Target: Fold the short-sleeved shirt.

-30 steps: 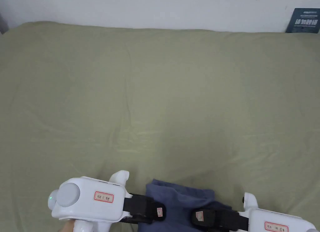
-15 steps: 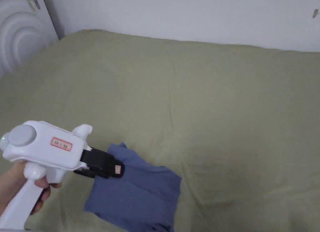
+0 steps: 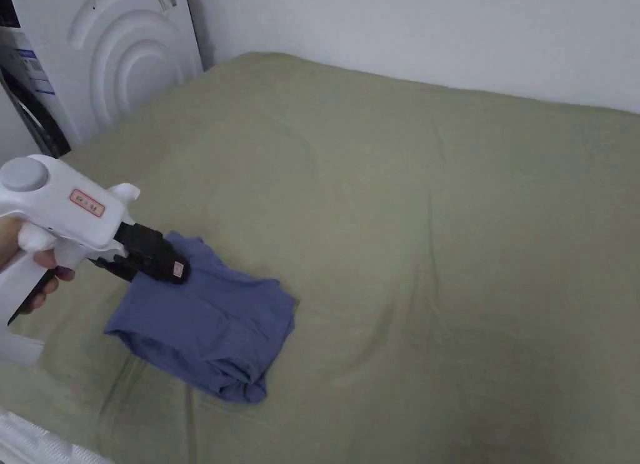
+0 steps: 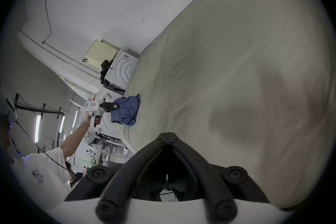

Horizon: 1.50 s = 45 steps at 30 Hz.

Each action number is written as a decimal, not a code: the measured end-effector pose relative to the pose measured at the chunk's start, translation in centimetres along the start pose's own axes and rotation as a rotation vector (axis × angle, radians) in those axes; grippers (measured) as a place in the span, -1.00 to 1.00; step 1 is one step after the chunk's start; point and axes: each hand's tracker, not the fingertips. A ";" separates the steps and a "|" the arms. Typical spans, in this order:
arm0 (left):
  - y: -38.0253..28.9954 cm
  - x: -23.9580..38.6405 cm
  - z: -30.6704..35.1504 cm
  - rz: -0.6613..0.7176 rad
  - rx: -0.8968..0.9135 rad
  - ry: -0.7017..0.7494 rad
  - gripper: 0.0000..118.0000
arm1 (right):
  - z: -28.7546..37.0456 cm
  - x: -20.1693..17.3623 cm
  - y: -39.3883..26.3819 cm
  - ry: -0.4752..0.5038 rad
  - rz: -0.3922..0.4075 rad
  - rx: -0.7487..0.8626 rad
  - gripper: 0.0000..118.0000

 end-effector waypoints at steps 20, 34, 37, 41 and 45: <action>-11.6 23.2 0.1 -0.140 0.342 -0.277 -1.00 | 7.4 -5.8 3.4 -0.042 0.268 0.166 -1.00; -25.4 49.3 -0.3 -0.433 1.089 0.139 -1.00 | 11.8 -18.5 1.7 -0.726 0.817 0.757 -1.00; -26.0 50.9 0.3 -0.435 1.055 0.143 -1.00 | 12.3 -19.2 1.7 -0.680 0.790 0.773 -1.00; -26.4 51.7 0.9 -0.417 1.002 0.114 -1.00 | 12.9 -19.7 1.5 -0.672 0.770 0.795 -1.00; -26.9 52.3 1.6 -0.421 1.008 0.111 -1.00 | 13.7 -19.7 1.4 -0.665 0.754 0.803 -1.00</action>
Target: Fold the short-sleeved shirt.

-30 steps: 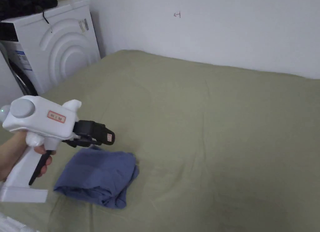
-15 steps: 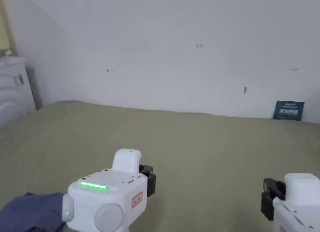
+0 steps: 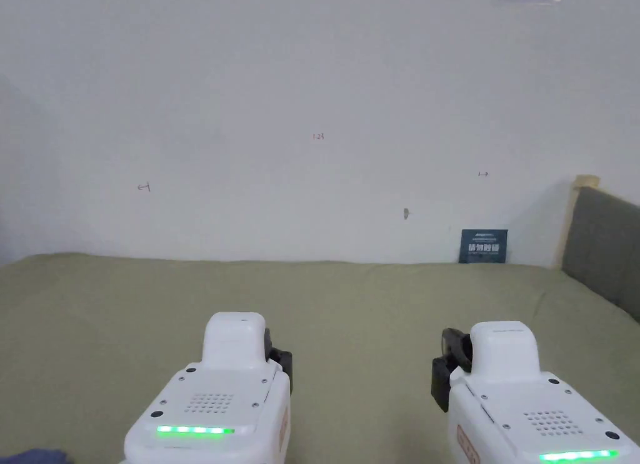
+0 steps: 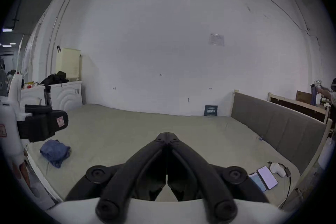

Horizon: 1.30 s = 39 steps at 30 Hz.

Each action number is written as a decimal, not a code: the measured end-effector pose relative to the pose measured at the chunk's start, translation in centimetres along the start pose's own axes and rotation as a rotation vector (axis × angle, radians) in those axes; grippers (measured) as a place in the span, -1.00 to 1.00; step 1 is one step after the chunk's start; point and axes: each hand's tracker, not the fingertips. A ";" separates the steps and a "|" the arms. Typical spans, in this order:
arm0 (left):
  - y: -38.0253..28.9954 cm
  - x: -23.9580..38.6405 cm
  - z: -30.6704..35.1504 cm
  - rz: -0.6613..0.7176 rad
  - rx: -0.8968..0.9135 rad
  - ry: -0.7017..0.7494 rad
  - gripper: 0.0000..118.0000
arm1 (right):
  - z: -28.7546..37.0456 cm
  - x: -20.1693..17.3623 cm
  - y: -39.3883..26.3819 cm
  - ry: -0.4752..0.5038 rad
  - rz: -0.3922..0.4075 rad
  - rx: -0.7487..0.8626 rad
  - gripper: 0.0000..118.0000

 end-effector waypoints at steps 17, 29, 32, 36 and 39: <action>1.5 0.1 0.5 -0.047 0.043 0.090 1.00 | -0.5 1.5 3.0 -0.038 -0.021 0.009 0.99; 1.1 -0.2 2.3 -0.024 0.057 0.119 1.00 | 0.1 0.7 0.4 -0.046 0.006 -0.016 1.00; 1.1 -0.2 2.3 -0.032 0.055 0.124 1.00 | 0.5 0.8 0.4 -0.048 -0.007 -0.011 1.00; 1.1 -0.6 2.6 -0.009 0.045 0.108 1.00 | 0.4 1.1 0.3 -0.044 -0.021 -0.017 1.00; 1.1 -0.7 2.8 0.002 0.052 0.105 1.00 | 0.5 1.1 0.3 -0.021 -0.006 -0.027 1.00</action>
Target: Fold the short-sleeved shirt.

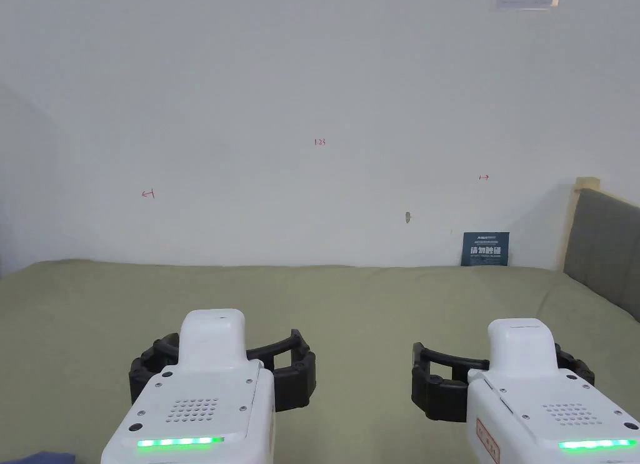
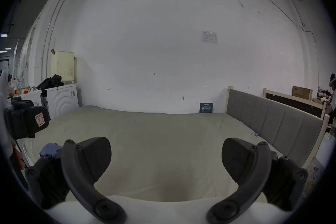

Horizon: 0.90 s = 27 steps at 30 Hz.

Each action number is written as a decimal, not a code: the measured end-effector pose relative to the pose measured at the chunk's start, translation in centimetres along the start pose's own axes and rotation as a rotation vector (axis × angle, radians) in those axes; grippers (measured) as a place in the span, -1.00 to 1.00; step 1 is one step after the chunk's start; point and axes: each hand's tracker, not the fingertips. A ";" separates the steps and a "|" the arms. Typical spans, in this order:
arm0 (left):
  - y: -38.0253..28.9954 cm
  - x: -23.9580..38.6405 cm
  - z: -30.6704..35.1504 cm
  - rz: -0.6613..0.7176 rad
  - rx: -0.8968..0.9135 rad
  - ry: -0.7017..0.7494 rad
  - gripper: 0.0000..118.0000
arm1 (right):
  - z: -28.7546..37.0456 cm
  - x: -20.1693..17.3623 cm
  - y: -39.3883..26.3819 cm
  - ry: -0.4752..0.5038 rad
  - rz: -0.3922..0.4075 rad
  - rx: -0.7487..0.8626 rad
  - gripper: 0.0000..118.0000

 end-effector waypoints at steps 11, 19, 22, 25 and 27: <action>0.0 -0.2 0.1 0.002 -0.028 -0.016 1.00 | 0.6 0.2 0.2 0.023 0.005 0.018 1.00; -0.1 0.2 0.4 -0.011 -0.048 -0.040 1.00 | 0.6 0.2 0.5 -0.002 0.012 -0.010 1.00; 0.1 0.3 0.4 -0.002 -0.055 -0.054 1.00 | 0.6 0.5 0.7 0.067 -0.019 -0.054 1.00; 0.2 0.3 0.6 0.001 -0.059 -0.050 1.00 | 0.6 0.3 0.7 -0.009 0.017 -0.032 1.00; 0.2 0.2 0.7 0.003 -0.053 -0.045 1.00 | 0.7 0.3 0.6 -0.013 0.028 -0.016 1.00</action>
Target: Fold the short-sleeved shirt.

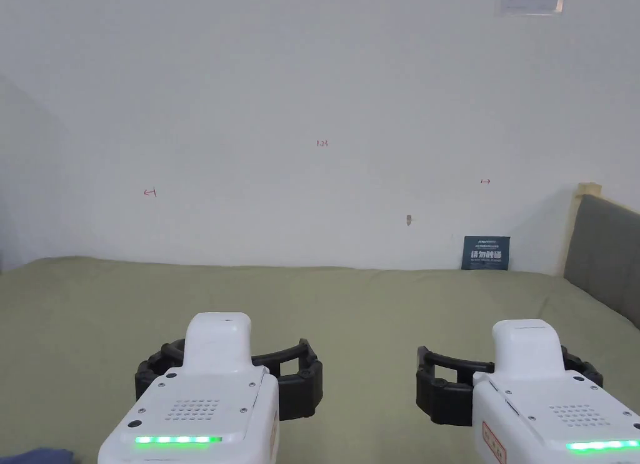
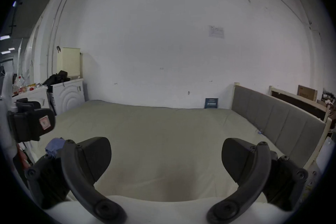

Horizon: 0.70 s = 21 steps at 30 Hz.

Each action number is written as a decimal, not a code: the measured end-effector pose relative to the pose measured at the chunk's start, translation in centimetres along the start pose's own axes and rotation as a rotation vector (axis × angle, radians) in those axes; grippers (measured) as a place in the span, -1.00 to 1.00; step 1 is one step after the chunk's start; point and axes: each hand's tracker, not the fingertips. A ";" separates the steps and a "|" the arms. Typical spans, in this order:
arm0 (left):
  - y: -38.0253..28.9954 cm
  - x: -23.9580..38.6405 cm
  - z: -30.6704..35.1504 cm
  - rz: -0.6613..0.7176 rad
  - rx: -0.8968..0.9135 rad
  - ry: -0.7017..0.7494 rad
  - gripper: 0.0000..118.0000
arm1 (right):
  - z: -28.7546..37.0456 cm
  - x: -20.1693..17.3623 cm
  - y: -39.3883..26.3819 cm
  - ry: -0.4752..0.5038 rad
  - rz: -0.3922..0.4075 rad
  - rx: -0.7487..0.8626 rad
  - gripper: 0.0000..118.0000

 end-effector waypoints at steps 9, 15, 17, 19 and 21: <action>-0.1 -0.7 -0.2 0.023 -0.024 0.003 1.00 | -0.4 -0.1 -0.2 0.036 -0.013 -0.035 1.00; -0.2 -0.5 -0.2 0.012 -0.025 -0.003 1.00 | -0.5 -0.4 -0.2 -0.008 0.004 -0.038 1.00; -0.1 -0.5 -0.2 0.017 -0.020 -0.003 1.00 | -0.5 -0.5 -0.2 0.004 0.009 -0.042 1.00; 0.0 -0.4 -0.1 0.008 -0.016 -0.002 1.00 | -0.4 -0.5 -0.1 0.012 0.004 -0.035 1.00; 0.0 -0.3 0.0 -0.004 -0.003 -0.011 1.00 | -0.3 -0.4 0.0 0.007 -0.005 -0.023 1.00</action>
